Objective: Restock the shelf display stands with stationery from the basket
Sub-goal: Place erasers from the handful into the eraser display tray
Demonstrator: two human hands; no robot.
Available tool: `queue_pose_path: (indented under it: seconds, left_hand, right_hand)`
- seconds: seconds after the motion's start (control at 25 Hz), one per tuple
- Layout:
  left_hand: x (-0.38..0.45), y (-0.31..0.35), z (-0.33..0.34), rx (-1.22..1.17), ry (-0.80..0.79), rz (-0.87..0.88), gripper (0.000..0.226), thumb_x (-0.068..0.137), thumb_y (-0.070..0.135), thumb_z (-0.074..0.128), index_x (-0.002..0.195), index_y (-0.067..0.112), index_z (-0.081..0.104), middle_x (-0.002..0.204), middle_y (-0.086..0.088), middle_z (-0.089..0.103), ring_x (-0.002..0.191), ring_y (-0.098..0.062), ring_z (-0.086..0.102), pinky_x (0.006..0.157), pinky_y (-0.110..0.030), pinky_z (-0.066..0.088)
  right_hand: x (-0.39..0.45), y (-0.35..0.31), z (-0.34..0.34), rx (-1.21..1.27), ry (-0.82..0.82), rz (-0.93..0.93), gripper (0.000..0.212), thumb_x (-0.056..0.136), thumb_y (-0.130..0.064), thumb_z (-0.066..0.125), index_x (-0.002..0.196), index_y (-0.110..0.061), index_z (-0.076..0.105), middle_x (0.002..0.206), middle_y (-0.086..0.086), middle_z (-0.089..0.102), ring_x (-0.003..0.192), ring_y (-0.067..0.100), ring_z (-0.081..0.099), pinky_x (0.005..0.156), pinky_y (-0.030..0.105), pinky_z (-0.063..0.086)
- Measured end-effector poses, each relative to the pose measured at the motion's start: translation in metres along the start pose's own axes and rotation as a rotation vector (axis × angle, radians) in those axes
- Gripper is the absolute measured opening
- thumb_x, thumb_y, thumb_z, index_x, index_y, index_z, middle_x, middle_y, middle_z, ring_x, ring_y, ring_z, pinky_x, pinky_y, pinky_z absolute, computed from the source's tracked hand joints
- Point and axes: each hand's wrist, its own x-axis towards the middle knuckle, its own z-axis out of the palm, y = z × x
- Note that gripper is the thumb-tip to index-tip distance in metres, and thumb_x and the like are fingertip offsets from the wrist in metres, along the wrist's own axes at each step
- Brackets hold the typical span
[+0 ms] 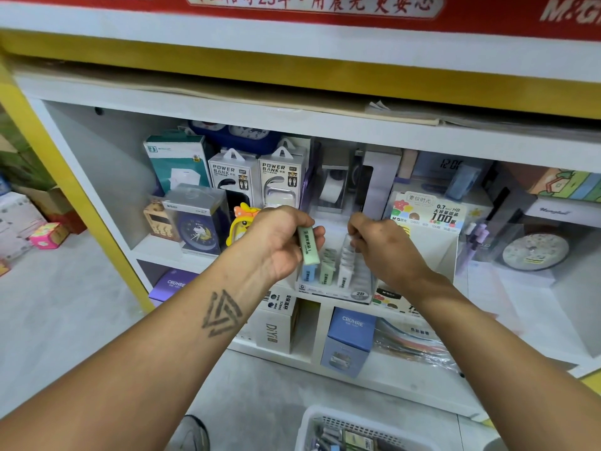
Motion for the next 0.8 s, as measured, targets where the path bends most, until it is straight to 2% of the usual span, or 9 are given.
queue_pose_path:
  seconds: [0.24,0.4,0.48,0.56,0.6,0.68,0.76,0.8]
  left_hand:
    - [0.002,-0.001,0.0,0.002,0.002,0.014,0.016,0.09,-0.015,0.05,0.099,-0.003,0.056,0.093,-0.021,0.059,0.077,-0.029,0.066,0.074,-0.043,0.059]
    - [0.003,-0.002,0.0,0.016,-0.006,0.025,0.016,0.091,-0.014,0.05,0.098,-0.001,0.057,0.093,-0.019,0.061,0.08,-0.03,0.068,0.076,-0.045,0.058]
    - [0.003,-0.003,0.0,0.05,-0.013,0.03,0.017,0.092,-0.012,0.052,0.095,0.003,0.059,0.088,-0.016,0.064,0.081,-0.027,0.069,0.073,-0.042,0.057]
    - [0.004,-0.003,0.0,0.095,0.002,0.04,0.017,0.09,-0.008,0.058,0.093,0.008,0.062,0.084,-0.013,0.067,0.078,-0.023,0.067,0.071,-0.037,0.056]
    - [0.005,-0.004,0.0,0.118,0.022,0.055,0.018,0.088,-0.007,0.062,0.091,0.01,0.064,0.084,-0.012,0.069,0.076,-0.022,0.067,0.073,-0.035,0.054]
    - [0.005,-0.004,0.0,0.145,0.052,0.087,0.019,0.085,-0.006,0.068,0.089,0.012,0.067,0.083,-0.01,0.071,0.072,-0.02,0.066,0.074,-0.03,0.049]
    - [0.003,-0.004,0.001,0.132,0.038,0.103,0.02,0.083,-0.008,0.068,0.088,0.011,0.069,0.079,-0.01,0.071,0.073,-0.021,0.067,0.076,-0.028,0.046]
    - [0.002,-0.005,0.002,0.118,0.026,0.111,0.019,0.082,-0.009,0.068,0.087,0.01,0.069,0.079,-0.01,0.071,0.074,-0.021,0.067,0.075,-0.027,0.047]
  right_hand:
    - [0.001,-0.001,-0.001,0.042,-0.008,0.021,0.03,0.084,0.014,0.055,0.083,-0.015,0.048,0.068,0.003,0.056,0.066,0.022,0.062,0.057,0.039,0.054]
    - [0.001,-0.001,0.001,0.005,-0.044,0.006,0.024,0.083,0.016,0.053,0.082,-0.008,0.057,0.072,0.01,0.061,0.069,0.03,0.062,0.059,0.04,0.05]
    - [0.002,-0.003,0.002,-0.1,-0.1,0.013,0.027,0.083,0.015,0.053,0.092,-0.003,0.07,0.085,0.014,0.069,0.081,0.032,0.065,0.072,0.04,0.052]
    - [0.004,-0.006,0.001,-0.114,-0.078,0.028,0.033,0.087,0.011,0.054,0.107,-0.005,0.075,0.103,0.012,0.073,0.094,0.028,0.066,0.086,0.032,0.053]
    - [0.006,-0.01,-0.001,-0.04,-0.037,0.059,0.032,0.09,0.006,0.055,0.112,-0.007,0.075,0.108,0.009,0.073,0.096,0.024,0.067,0.088,0.028,0.052]
    - [0.009,-0.021,-0.01,0.337,0.035,0.203,0.024,0.096,-0.006,0.06,0.113,-0.013,0.074,0.101,0.0,0.076,0.085,0.013,0.068,0.08,0.022,0.053]
    - [0.012,-0.03,-0.018,0.794,-0.011,0.266,0.017,0.096,-0.014,0.066,0.112,-0.015,0.072,0.086,-0.002,0.076,0.069,0.009,0.065,0.066,0.019,0.053]
    - [0.012,-0.034,-0.021,0.906,-0.039,0.244,0.019,0.094,-0.015,0.069,0.113,-0.015,0.07,0.083,0.0,0.075,0.067,0.011,0.064,0.064,0.019,0.051]
